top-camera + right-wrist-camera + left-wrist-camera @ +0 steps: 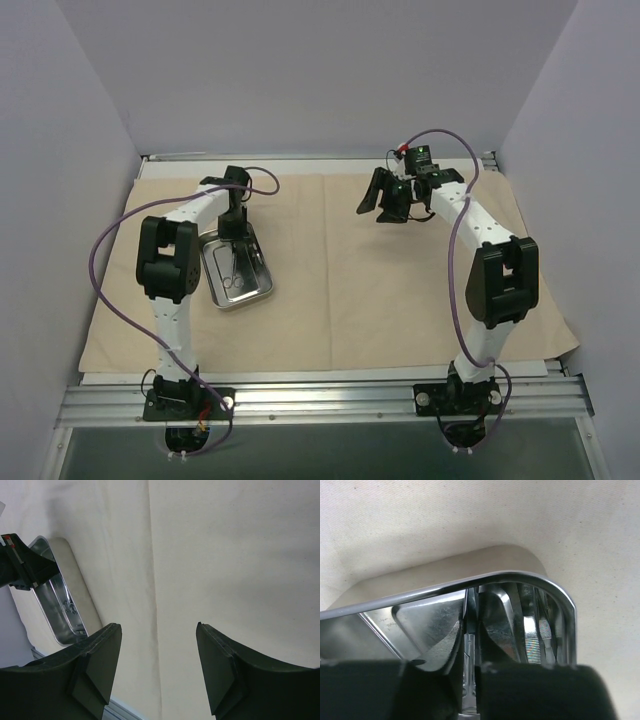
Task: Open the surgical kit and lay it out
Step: Pick up the medical item from the container.
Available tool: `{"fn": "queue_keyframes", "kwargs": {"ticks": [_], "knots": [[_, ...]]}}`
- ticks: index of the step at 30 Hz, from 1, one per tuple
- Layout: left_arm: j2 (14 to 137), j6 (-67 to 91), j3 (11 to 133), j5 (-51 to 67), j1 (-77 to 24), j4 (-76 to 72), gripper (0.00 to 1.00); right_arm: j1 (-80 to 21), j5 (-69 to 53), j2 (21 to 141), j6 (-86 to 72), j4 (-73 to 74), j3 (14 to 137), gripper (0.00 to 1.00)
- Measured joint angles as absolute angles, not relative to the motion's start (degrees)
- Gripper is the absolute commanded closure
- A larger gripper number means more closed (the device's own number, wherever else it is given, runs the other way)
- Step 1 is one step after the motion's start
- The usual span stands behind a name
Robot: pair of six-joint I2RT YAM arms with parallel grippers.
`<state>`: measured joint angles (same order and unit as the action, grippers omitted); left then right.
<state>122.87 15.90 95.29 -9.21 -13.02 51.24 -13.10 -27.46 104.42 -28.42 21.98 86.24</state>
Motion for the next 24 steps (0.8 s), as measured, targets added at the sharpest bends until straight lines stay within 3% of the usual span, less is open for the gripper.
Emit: {"fn": "queue_keyframes", "kwargs": {"ticks": [3, 24], "knots": [[122.91, 15.62, 95.29, -9.21, -13.02, 51.22, 0.98, -13.21, -27.51, 104.84, -28.4, 21.98, 86.3, 0.38], [116.09, 14.26, 96.99, -4.78, -12.58, 56.1, 0.98, -20.56, -30.22, 116.44, -31.18, 14.48, 93.21, 0.43]]}}
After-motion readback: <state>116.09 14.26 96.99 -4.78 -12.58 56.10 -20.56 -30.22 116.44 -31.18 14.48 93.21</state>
